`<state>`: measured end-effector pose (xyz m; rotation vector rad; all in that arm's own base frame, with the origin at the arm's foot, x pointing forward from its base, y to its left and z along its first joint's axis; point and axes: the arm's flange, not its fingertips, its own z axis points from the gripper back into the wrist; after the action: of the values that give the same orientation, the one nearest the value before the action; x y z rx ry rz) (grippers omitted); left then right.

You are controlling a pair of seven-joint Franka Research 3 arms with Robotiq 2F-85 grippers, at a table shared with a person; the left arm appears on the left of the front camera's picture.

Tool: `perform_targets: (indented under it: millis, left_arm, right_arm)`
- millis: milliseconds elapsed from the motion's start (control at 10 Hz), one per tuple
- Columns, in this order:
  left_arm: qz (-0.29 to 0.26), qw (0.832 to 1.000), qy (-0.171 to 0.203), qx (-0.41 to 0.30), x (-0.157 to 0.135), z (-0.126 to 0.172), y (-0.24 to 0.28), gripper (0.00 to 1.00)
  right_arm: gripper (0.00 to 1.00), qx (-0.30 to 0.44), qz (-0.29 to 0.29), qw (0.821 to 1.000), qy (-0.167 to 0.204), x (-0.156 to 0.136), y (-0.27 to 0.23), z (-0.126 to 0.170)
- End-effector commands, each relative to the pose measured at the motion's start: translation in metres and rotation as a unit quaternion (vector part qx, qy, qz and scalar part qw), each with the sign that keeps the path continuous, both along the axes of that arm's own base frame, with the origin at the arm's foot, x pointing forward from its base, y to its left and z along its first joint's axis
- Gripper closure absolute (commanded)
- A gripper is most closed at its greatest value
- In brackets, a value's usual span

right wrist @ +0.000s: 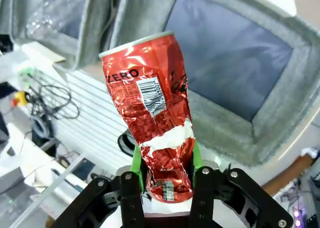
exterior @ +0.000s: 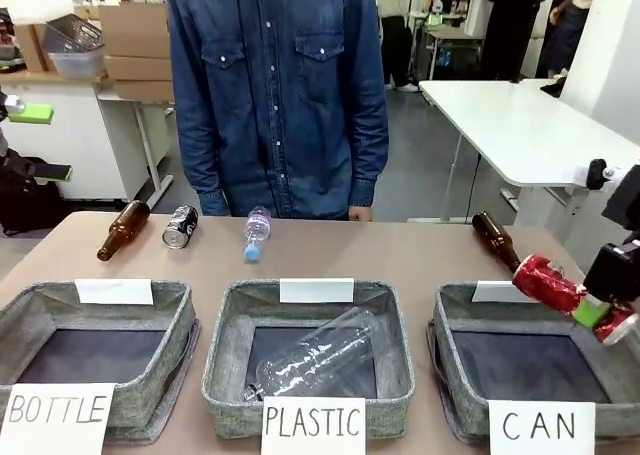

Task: Sort the can waste into the basket.
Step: Pick up the can waste from the table and place it in the right Fabric basket.

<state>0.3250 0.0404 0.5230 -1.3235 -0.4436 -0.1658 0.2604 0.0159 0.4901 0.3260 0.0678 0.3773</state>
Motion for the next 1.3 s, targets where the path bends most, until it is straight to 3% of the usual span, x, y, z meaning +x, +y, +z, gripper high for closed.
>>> perform_targets:
  millis: [0,100,200,400,1000,1100,1200]
  left_arm:
    - [-0.002,1.000,-0.012,-0.010,0.001,0.001,-0.001,0.00]
    - [-0.002,1.000,-0.012,-0.010,0.001,0.001,-0.001,0.00]
    - [-0.002,1.000,-0.012,-0.010,0.001,0.001,-0.001,0.00]
    - [-0.002,1.000,-0.012,-0.010,0.001,0.001,-0.001,0.00]
    - [-0.002,1.000,-0.012,-0.010,0.001,0.001,-0.001,0.00]
    - [-0.002,1.000,-0.012,-0.010,0.001,0.001,-0.001,0.00]
    - [-0.002,1.000,-0.012,-0.010,0.001,0.001,-0.001,0.00]
  right_arm:
    - [1.00,0.000,0.010,1.000,-0.021,0.008,-0.003,-0.003]
    - [1.00,-0.004,0.011,1.000,-0.025,0.009,-0.002,-0.002]
    - [0.07,-0.003,0.010,1.000,-0.027,0.010,-0.003,-0.002]
    - [0.00,-0.006,0.009,1.000,-0.021,0.012,-0.004,-0.004]
    - [0.00,0.031,-0.002,0.999,-0.037,0.019,-0.010,-0.004]
    - [0.00,0.068,-0.008,0.996,-0.053,0.018,-0.014,-0.001]
    - [0.00,0.188,0.000,0.978,-0.090,0.015,-0.024,0.009]
